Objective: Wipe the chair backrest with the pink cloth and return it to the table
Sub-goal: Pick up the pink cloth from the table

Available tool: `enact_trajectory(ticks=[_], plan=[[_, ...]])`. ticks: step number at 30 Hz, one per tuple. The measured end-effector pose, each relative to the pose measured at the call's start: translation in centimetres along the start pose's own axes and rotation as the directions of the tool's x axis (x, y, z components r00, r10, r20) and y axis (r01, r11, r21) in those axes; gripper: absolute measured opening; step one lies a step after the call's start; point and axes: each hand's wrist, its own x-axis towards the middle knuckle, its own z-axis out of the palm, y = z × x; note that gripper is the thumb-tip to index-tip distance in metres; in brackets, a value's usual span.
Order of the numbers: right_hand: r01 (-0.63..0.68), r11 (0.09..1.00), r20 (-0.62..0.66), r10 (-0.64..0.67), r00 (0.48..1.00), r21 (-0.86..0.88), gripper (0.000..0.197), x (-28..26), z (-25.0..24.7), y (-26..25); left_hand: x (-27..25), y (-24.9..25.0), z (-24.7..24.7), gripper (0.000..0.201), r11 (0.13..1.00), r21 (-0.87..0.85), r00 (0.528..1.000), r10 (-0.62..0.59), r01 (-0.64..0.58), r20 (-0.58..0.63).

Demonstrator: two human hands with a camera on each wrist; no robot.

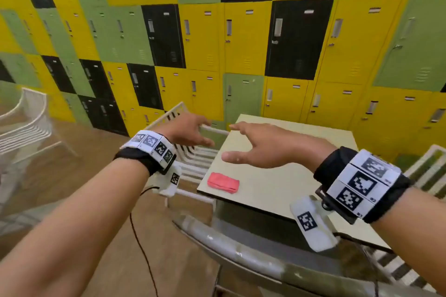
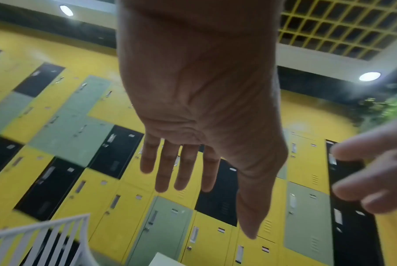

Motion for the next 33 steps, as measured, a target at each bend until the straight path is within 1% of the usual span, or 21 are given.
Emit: enact_trajectory(ticks=[3, 5, 7, 9, 14, 17, 19, 20, 23, 24, 26, 28, 29, 30, 31, 33], plan=[[-0.029, 1.0, 0.082, 0.03, 0.996, -0.008, 0.096, 3.7, 0.9, 1.0, 3.0, -3.0, 2.0, 0.076, 0.992, -0.063, 0.987, -0.103, 0.111, 0.121], [-0.076, 0.997, 0.127, 0.075, 0.989, -0.004, 0.096, 6.6, 2.1, 1.9, 5.5, -5.0, 4.4, 0.068, 0.986, -0.093, 0.974, -0.119, 0.139, 0.194], [-0.114, 0.993, 0.162, 0.116, 0.98, -0.018, 0.095, 9.4, 3.4, 2.5, 8.2, -6.9, 7.4, 0.064, 0.982, -0.116, 0.959, -0.114, 0.148, 0.258], [-0.131, 0.991, 0.208, 0.136, 0.969, -0.036, 0.093, 11.8, 4.8, 2.9, 10.7, -8.8, 10.5, 0.063, 0.983, -0.104, 0.941, -0.111, 0.151, 0.321], [-0.137, 0.988, 0.286, 0.15, 0.946, -0.063, 0.093, 15.7, 7.3, 4.0, 16.3, -12.9, 18.4, 0.061, 0.988, -0.086, 0.907, -0.08, 0.126, 0.413], [-0.154, 0.985, 0.333, 0.172, 0.927, -0.079, 0.09, 17.3, 8.4, 5.0, 18.4, -14.4, 23.9, 0.06, 0.997, -0.048, 0.897, -0.03, 0.057, 0.44], [-0.174, 0.981, 0.363, 0.192, 0.912, -0.083, 0.089, 18.2, 9.0, 5.6, 19.3, -14.9, 27.3, 0.061, 0.999, -0.036, 0.908, -0.005, 0.022, 0.418], [-0.186, 0.979, 0.371, 0.204, 0.906, -0.083, 0.089, 18.6, 9.2, 5.9, 19.7, -14.9, 28.9, 0.065, 1.0, -0.024, 0.915, 0.011, -0.001, 0.402], [-0.218, 0.972, 0.37, 0.233, 0.899, -0.082, 0.088, 19.7, 10.1, 7.0, 20.4, -14.9, 33.1, 0.088, 0.999, 0.01, 0.931, 0.041, -0.047, 0.364], [-0.229, 0.969, 0.373, 0.245, 0.895, -0.088, 0.088, 20.1, 10.5, 7.3, 20.5, -14.9, 34.2, 0.093, 0.995, 0.042, 0.929, 0.072, -0.094, 0.363], [-0.243, 0.964, 0.381, 0.266, 0.885, -0.11, 0.089, 20.6, 11.3, 7.9, 20.5, -14.8, 35.8, 0.097, 0.971, 0.118, 0.909, 0.148, -0.208, 0.389], [-0.242, 0.962, 0.395, 0.272, 0.878, -0.126, 0.087, 20.8, 11.9, 8.3, 20.2, -14.8, 36.5, 0.099, 0.947, 0.177, 0.892, 0.176, -0.269, 0.416], [-0.242, 0.961, 0.403, 0.275, 0.873, -0.13, 0.086, 20.8, 12.1, 8.5, 20.0, -14.8, 36.7, 0.097, 0.938, 0.203, 0.891, 0.178, -0.283, 0.418], [-0.246, 0.96, 0.411, 0.278, 0.868, -0.132, 0.085, 20.7, 12.3, 8.7, 19.9, -14.6, 36.7, 0.088, 0.921, 0.241, 0.895, 0.191, -0.306, 0.404], [-0.25, 0.959, 0.417, 0.283, 0.864, -0.132, 0.085, 20.6, 12.4, 8.9, 19.7, -14.5, 36.6, 0.074, 0.889, 0.302, 0.897, 0.215, -0.344, 0.386], [-0.267, 0.954, 0.428, 0.299, 0.853, -0.135, 0.084, 20.3, 12.3, 9.2, 19.2, -13.9, 36.3, 0.042, 0.806, 0.417, 0.885, 0.263, -0.42, 0.384]])
